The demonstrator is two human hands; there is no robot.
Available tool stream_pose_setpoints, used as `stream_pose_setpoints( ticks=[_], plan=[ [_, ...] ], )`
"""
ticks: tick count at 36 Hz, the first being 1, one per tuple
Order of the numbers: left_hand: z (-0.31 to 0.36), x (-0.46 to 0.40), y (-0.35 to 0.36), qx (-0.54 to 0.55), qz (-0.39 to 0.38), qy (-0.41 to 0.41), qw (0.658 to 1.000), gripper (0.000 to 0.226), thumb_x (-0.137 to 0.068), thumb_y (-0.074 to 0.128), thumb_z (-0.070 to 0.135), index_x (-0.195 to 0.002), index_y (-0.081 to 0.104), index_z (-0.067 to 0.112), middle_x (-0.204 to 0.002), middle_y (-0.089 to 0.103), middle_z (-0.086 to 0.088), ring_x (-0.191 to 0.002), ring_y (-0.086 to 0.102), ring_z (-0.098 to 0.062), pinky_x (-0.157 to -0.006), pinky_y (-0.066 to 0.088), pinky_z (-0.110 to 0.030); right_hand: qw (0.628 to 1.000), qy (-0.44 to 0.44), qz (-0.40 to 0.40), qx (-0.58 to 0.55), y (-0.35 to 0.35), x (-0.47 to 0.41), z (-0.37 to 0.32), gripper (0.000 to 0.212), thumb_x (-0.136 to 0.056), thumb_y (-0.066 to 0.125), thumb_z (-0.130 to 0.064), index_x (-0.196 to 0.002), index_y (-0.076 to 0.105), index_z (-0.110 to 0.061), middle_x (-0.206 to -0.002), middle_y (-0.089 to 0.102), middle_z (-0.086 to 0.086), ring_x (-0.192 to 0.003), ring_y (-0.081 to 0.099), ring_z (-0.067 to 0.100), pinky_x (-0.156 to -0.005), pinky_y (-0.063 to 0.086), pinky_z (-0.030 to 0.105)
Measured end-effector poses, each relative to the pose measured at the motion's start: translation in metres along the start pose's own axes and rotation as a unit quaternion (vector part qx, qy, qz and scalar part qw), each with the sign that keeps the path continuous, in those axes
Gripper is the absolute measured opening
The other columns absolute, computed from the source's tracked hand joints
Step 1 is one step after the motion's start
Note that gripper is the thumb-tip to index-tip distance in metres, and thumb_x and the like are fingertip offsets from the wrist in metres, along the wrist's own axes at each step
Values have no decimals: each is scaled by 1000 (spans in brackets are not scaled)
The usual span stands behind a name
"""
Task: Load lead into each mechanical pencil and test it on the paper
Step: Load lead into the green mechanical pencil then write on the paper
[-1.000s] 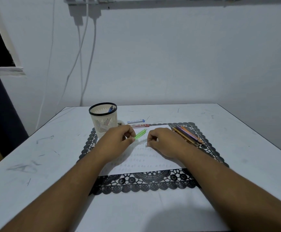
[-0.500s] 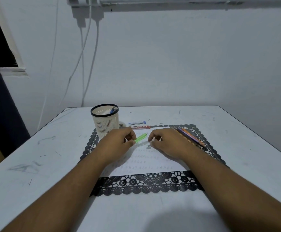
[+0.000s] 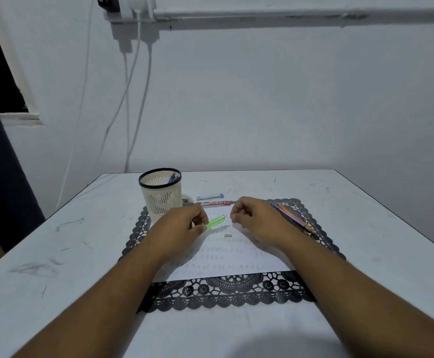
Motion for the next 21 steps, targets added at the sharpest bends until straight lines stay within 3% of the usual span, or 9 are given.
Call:
stream_pose_setpoints(
  ticks=[7,11,16,21],
  plan=[
    [2,0,-2,5,8,15,1000,8,-98,67,21,-97,68,29,-90,65,15,-80,61,-9,-72,50,-30,993,-10,19,-117,-1,4,-11,13,-99,69,-7,-97,79,-15,-72,64,-8,-60,51,6,-59,46,20],
    [3,1,-4,4,14,19,1000,7,-98,67,21,-98,69,28,-90,65,16,-80,60,-7,-68,45,-22,995,-14,5,-96,4,4,-13,17,-98,71,-12,-92,81,-25,-92,77,-6,-61,55,1,-64,49,23],
    [3,0,-4,18,18,15,1000,9,-98,67,20,-95,69,28,-87,65,15,-79,60,-12,-71,48,-30,994,-17,32,-103,2,2,-11,11,-97,74,-13,-94,79,-21,-71,67,-12,-61,55,3,-60,47,21],
    [4,1,-4,22,23,15,999,8,-99,66,21,-96,69,28,-87,65,15,-79,60,-11,-69,46,-25,994,-19,34,-102,2,2,-11,9,-96,75,-15,-90,79,-20,-77,72,-7,-67,60,5,-65,49,26]
  ],
)
Point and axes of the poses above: each hand's wrist, its own x-axis away from the middle knuckle, its own y-axis out of the palm, z = x × y, the point moved 5 cm from there along -x, towards the middle knuckle
